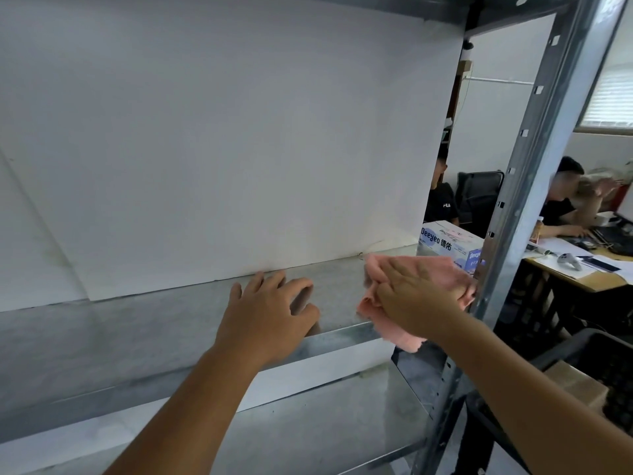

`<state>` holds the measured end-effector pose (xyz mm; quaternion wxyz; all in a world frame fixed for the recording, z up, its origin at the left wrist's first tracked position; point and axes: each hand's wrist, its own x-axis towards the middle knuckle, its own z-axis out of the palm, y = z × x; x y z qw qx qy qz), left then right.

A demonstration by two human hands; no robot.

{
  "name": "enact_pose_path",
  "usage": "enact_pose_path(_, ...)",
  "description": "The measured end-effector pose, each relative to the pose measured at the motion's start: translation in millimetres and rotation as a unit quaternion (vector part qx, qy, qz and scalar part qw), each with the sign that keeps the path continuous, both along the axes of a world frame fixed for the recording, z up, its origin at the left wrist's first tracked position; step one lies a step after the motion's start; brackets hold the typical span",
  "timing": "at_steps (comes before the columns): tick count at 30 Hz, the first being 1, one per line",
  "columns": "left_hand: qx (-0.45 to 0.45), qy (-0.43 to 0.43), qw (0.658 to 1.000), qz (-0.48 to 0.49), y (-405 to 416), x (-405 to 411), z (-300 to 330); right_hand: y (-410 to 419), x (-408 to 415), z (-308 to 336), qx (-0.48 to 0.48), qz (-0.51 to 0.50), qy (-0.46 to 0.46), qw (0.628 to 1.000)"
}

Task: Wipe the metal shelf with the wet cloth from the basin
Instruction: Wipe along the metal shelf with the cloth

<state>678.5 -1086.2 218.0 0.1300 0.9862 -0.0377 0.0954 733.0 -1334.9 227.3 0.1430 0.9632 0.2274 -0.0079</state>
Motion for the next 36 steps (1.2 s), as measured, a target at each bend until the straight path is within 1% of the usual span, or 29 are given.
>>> enact_pose_path(3, -0.003, -0.001, 1.0, -0.001, -0.7, -0.9, 0.6, -2.6, -11.4, 4.0, -0.003, 0.01, -0.033, 0.999)
enact_pose_path(5, -0.003, -0.003, 1.0, -0.003, -0.4, -0.9, 0.4, -14.9, 0.7, 13.1, -0.016, -0.009, -0.018, 1.0)
enact_pose_path(7, -0.005, -0.004, 1.0, -0.002, 0.1, -0.9, 0.0, -17.0, 15.0, 15.4, 0.008, -0.026, -0.015, 1.0)
enact_pose_path(9, -0.005, -0.004, 1.0, 0.0, 0.1, -1.3, -0.7, -8.5, 10.7, 5.7, -0.01, -0.004, -0.012, 1.0)
enact_pose_path(11, -0.007, -0.005, 1.0, 0.002, -0.7, -2.1, -0.2, -7.3, 5.7, -5.5, -0.027, 0.025, -0.033, 0.999)
enact_pose_path(15, -0.007, -0.003, 1.0, 0.002, -0.9, -1.5, 1.7, -26.7, 16.9, 0.9, -0.048, 0.012, -0.052, 0.997)
enact_pose_path(17, -0.005, -0.006, 1.0, 0.002, -0.3, -1.7, 1.0, -19.1, 14.5, 1.5, -0.029, 0.009, -0.031, 0.999)
enact_pose_path(19, -0.003, -0.006, 1.0, 0.0, 1.8, -1.0, 0.3, -3.8, 1.0, -0.6, -0.035, 0.034, -0.026, 0.998)
enact_pose_path(20, -0.002, -0.006, 1.0, 0.001, 2.9, -0.5, 0.0, -2.7, -1.9, -1.6, -0.018, 0.045, -0.028, 0.998)
enact_pose_path(23, 0.0, -0.007, 1.0, 0.005, 4.8, 1.4, -1.1, -13.4, 1.6, 8.8, 0.033, 0.015, -0.03, 0.999)
enact_pose_path(25, 0.002, -0.01, 1.0, 0.004, 5.6, 2.2, -2.8, -12.6, 3.8, 10.4, 0.013, 0.003, -0.029, 0.999)
enact_pose_path(27, -0.002, -0.014, 1.0, 0.002, 5.0, 2.8, -4.1, -6.0, 0.9, 2.3, 0.0, 0.02, -0.018, 1.0)
enact_pose_path(29, -0.01, -0.016, 1.0, 0.003, 4.0, 3.5, -4.8, -8.8, 4.5, -2.9, 0.031, 0.025, -0.026, 0.999)
enact_pose_path(32, -0.016, -0.016, 1.0, 0.001, 1.9, 4.5, -4.4, -21.4, 9.1, 4.3, 0.086, -0.037, -0.011, 0.996)
enact_pose_path(35, -0.018, -0.019, 1.0, 0.001, 1.4, 4.4, -4.2, -12.5, 5.2, -3.8, 0.085, -0.012, -0.017, 0.996)
enact_pose_path(36, -0.019, -0.021, 1.0, -0.001, 1.0, 4.0, -4.0, -12.9, 4.2, -6.2, 0.104, -0.008, -0.011, 0.995)
